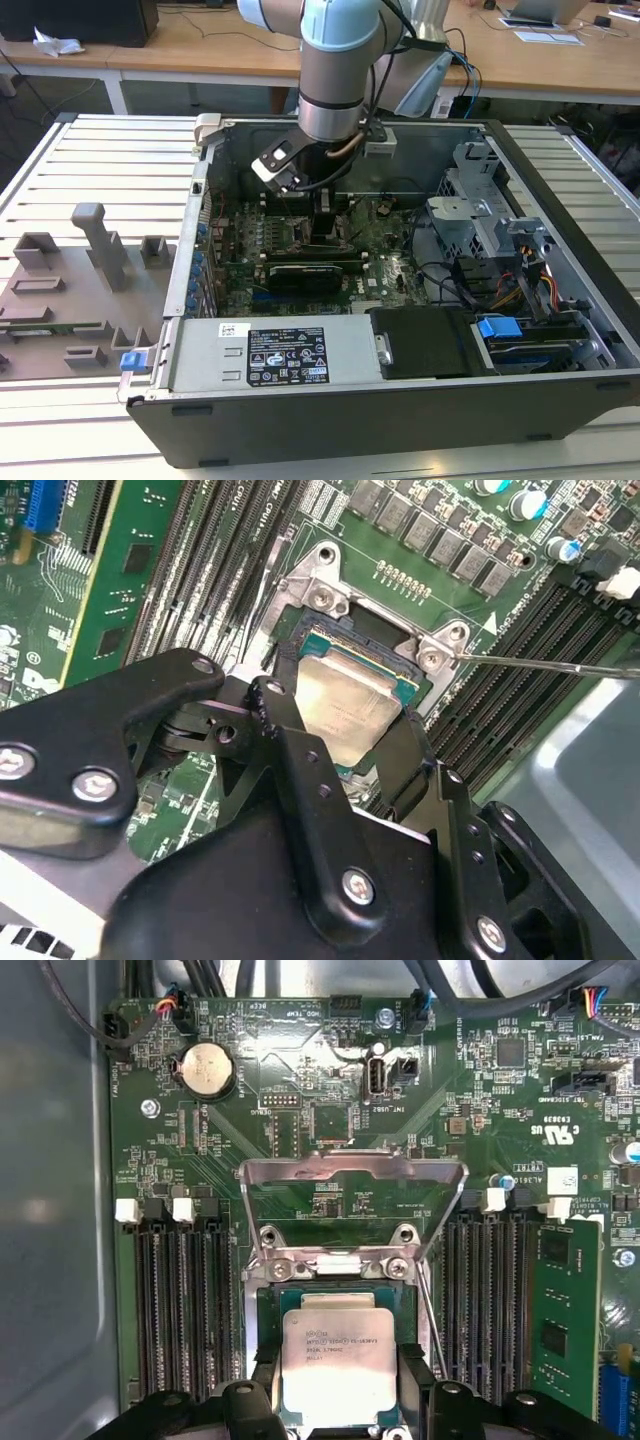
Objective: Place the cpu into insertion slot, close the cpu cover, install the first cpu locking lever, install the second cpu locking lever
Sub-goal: 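Place the cpu into insertion slot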
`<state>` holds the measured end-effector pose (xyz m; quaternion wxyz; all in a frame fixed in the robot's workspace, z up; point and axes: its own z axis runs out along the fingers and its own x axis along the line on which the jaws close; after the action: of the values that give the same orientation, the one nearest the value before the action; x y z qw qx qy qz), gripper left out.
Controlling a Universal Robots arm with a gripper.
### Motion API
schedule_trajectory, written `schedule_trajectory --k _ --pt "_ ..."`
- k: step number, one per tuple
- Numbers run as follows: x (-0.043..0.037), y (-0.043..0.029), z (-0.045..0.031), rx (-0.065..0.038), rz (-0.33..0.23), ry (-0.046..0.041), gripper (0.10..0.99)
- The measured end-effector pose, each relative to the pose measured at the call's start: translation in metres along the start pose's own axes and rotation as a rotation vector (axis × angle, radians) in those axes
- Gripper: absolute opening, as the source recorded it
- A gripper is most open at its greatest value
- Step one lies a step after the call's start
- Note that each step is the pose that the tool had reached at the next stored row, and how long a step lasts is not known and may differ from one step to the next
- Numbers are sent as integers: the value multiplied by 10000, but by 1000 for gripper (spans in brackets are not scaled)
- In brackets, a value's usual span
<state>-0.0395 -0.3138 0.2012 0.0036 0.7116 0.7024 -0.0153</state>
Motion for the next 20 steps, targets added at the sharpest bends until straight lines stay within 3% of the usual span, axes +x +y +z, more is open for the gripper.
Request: schedule_trajectory --k 5,6,10,18,20 --pt "5 4 55 -14 0 21 553" --pt "3 2 52 -8 0 13 616" --pt "1 1 37 -3 1 4 616" --pt "-6 -4 -218 -4 2 6 616" --pt "-7 -4 -278 -4 1 6 533"
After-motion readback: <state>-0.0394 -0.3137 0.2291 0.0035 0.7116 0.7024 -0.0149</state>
